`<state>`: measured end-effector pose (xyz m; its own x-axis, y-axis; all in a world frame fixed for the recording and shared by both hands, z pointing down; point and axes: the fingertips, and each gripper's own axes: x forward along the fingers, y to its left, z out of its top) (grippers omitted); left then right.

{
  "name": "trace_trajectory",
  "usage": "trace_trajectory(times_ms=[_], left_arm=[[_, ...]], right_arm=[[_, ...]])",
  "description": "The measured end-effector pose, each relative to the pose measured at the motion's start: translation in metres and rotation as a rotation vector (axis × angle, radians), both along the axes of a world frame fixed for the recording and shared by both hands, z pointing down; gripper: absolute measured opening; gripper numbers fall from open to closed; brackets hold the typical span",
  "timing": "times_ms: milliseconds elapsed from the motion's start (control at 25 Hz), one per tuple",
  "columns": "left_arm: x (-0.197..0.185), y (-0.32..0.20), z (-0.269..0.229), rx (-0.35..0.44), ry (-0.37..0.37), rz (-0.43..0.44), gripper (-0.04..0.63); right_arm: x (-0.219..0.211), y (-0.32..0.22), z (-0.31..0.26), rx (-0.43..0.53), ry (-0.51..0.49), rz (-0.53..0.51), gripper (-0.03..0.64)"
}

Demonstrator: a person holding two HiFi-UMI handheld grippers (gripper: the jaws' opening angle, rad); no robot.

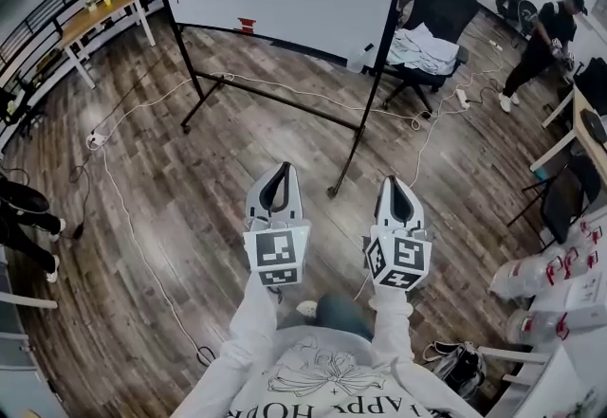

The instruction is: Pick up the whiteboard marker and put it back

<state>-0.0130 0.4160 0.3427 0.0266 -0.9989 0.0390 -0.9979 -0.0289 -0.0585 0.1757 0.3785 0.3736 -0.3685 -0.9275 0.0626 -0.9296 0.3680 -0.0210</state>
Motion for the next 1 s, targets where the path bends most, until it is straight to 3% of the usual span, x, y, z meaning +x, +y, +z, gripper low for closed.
trace_trajectory(times_ms=[400,760,1000], left_arm=[[-0.009,-0.059,0.011,-0.022,0.021,0.020,0.006],[-0.017,-0.177,0.016,-0.017,0.022,-0.019,0.006],[-0.015,-0.261,0.005,-0.001,0.010,-0.048,0.006]], right_arm=[[-0.011,-0.059,0.008,-0.023,-0.006,0.013,-0.002],[-0.021,-0.187,0.010,-0.012,-0.010,-0.029,0.000],[-0.025,-0.279,0.000,-0.001,-0.031,-0.074,0.043]])
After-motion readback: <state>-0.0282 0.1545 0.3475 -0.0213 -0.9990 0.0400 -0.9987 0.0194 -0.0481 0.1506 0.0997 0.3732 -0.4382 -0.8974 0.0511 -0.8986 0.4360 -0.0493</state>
